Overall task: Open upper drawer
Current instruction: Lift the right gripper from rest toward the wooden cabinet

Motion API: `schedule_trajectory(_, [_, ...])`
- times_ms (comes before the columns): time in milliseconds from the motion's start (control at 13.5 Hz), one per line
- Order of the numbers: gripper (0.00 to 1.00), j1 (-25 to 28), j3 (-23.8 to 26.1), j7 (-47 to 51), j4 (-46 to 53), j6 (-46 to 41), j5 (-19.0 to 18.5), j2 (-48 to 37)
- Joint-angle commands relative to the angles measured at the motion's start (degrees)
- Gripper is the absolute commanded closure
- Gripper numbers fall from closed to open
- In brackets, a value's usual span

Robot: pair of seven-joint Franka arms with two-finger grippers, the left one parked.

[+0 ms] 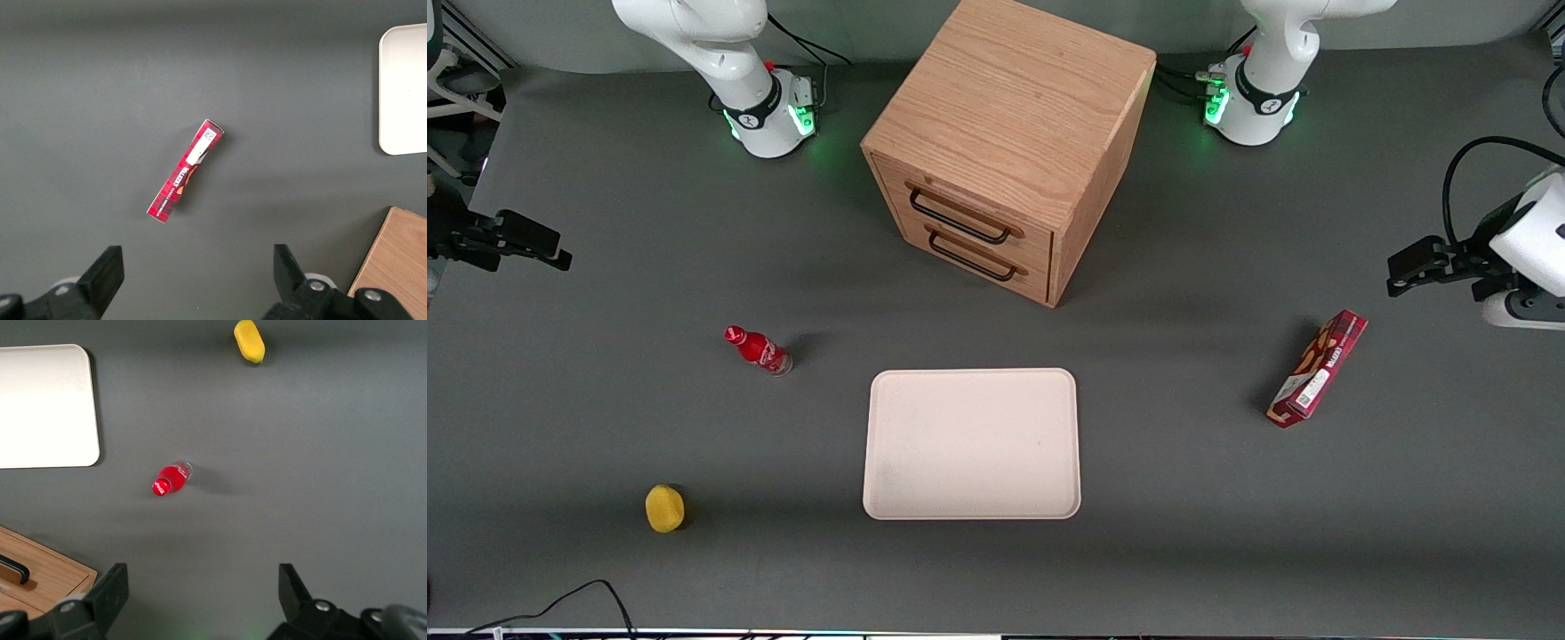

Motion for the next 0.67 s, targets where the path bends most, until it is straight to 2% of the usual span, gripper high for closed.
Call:
schedule_trajectory(0, [0.00, -0.3, 0.3, -1.1, -0.4, 0.5, 1.1, -0.1])
schedule_trajectory(369, [0.00, 0.3, 0.4, -1.3, 0.3, 0.5, 1.6, 0.1])
schedule_trajectory(517, [0.00, 0.4, 0.8, -1.3, 0.7, 0.2, 4.6, 0.7])
schedule_trajectory(591, [0.00, 1.2, 1.7, -1.3, 1.2, 0.1, 4.7, 1.2])
